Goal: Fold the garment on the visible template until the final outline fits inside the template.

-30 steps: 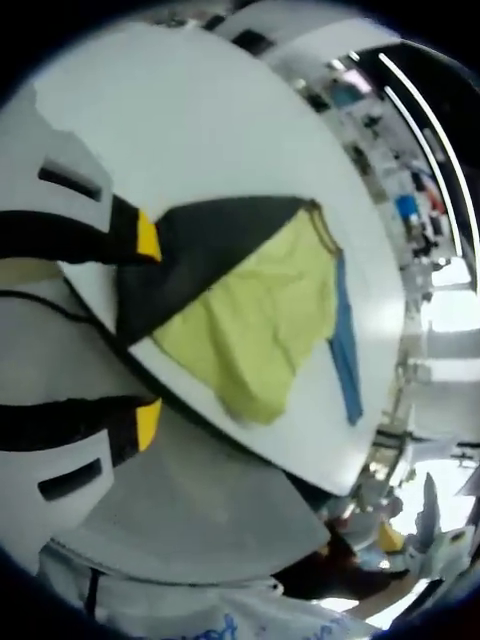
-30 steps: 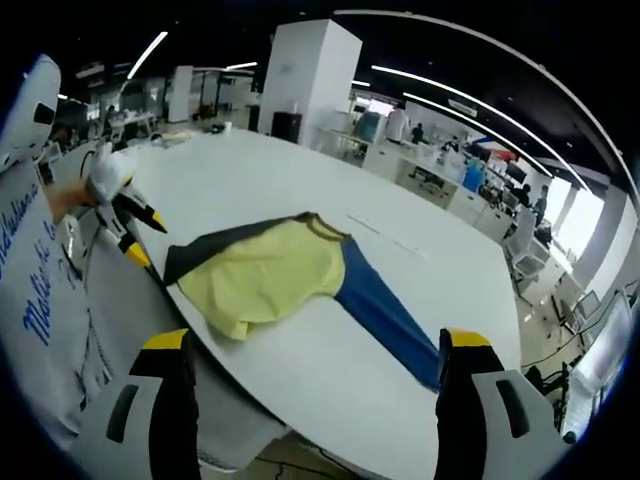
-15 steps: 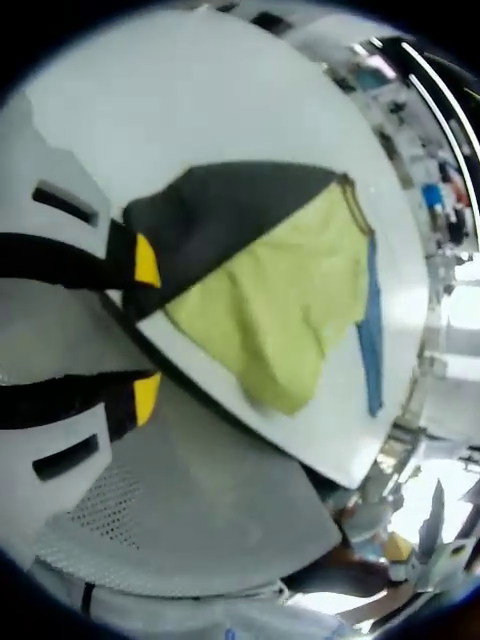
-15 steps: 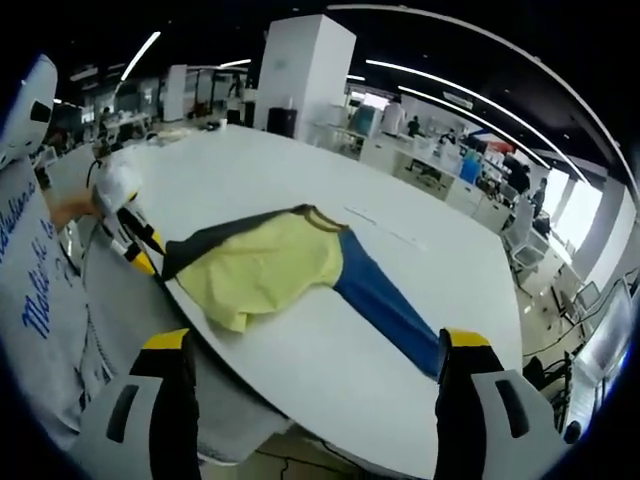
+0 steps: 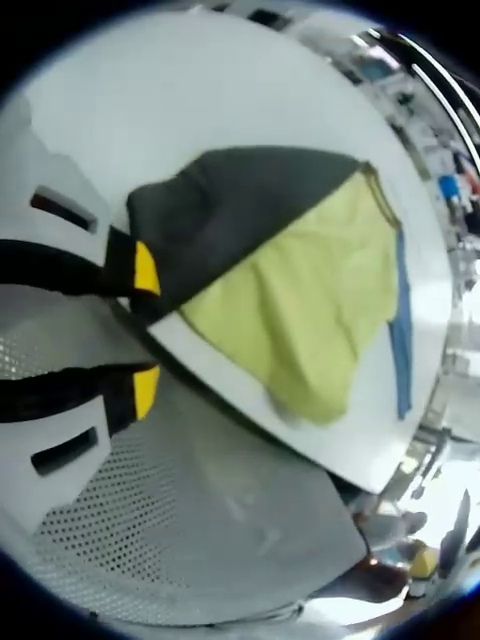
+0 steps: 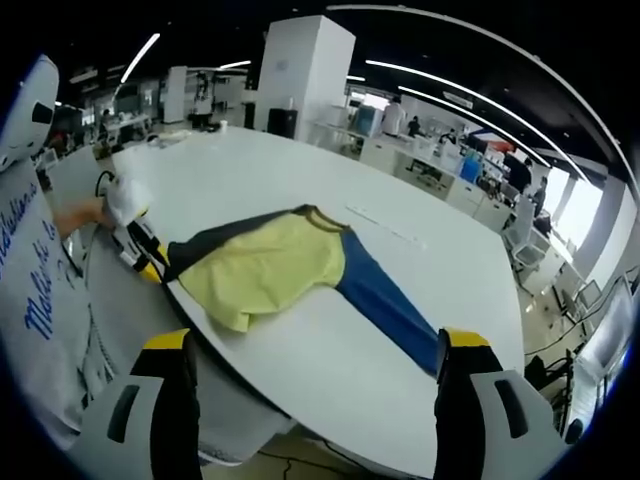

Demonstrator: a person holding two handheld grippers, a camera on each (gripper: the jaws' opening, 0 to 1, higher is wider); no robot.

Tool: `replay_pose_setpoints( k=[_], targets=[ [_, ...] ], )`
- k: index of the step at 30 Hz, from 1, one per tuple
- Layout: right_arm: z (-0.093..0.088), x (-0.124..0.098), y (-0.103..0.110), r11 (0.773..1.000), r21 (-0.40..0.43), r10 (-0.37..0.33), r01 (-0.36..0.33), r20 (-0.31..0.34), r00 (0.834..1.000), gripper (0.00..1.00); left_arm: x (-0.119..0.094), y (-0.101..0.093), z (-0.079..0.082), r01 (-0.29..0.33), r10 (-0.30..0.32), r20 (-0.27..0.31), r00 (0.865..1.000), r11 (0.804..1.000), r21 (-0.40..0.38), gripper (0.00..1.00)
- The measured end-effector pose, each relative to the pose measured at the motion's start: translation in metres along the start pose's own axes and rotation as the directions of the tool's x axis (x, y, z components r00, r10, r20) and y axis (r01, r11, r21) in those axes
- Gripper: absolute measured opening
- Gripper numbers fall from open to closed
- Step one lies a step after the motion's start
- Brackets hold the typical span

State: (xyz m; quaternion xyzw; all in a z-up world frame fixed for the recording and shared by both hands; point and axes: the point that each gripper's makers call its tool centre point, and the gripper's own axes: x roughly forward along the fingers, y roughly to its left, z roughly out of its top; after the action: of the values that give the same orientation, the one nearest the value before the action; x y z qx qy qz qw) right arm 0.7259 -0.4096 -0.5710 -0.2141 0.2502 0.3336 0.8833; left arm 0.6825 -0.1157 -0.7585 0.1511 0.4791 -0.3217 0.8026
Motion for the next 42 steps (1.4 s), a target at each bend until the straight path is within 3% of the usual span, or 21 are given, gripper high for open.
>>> replay_pose_setpoints(
  k=[5,22,42],
  targets=[
    [-0.003,0.0,-0.001,1.0,0.003,0.002,-0.002,-0.015,1.0,0.98,0.003,0.001,-0.004,-0.007,0.007,-0.031,0.999,1.0,0.016,0.22],
    [-0.005,0.001,-0.001,1.0,0.005,0.006,-0.006,-0.03,1.0,0.96,0.017,0.009,-0.006,0.002,-0.001,-0.059,0.998,1.0,0.006,0.22],
    [-0.008,0.005,0.0,1.0,0.013,0.018,-0.017,-0.04,0.999,0.94,0.021,0.021,-0.006,-0.036,0.033,-0.068,0.997,0.999,-0.034,0.09]
  ],
)
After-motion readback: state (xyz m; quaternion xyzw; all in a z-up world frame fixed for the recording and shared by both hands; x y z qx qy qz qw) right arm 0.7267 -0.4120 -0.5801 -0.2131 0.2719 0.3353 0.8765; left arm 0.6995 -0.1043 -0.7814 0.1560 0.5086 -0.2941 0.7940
